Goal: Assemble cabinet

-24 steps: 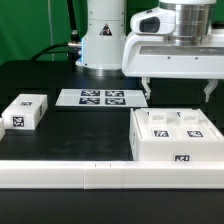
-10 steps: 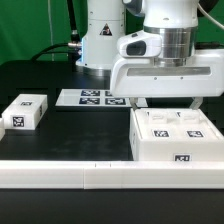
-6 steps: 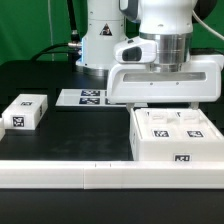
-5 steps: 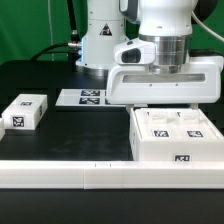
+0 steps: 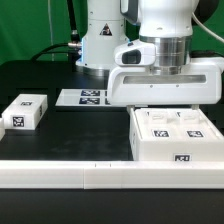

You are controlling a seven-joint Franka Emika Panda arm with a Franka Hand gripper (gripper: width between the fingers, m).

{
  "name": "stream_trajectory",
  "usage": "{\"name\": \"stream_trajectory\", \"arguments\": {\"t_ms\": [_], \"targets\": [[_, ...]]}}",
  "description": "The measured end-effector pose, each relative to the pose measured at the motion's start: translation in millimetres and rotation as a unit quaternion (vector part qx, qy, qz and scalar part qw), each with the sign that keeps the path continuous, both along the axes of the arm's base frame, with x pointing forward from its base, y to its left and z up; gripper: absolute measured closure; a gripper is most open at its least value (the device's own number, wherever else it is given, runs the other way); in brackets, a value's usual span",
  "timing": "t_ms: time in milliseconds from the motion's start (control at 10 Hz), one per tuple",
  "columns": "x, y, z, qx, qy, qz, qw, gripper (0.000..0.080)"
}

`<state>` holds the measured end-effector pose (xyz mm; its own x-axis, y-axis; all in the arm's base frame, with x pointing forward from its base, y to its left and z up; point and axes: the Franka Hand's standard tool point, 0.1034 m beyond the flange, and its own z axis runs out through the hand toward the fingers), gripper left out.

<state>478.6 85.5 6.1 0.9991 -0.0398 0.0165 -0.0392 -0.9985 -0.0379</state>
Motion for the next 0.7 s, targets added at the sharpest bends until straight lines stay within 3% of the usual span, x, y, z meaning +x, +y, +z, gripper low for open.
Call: {"name": "stream_trajectory", "arguments": {"t_ms": [700], "targets": [[-0.1, 5.6, 0.2, -0.001, -0.001, 0.007, 1.000, 0.0002]]}}
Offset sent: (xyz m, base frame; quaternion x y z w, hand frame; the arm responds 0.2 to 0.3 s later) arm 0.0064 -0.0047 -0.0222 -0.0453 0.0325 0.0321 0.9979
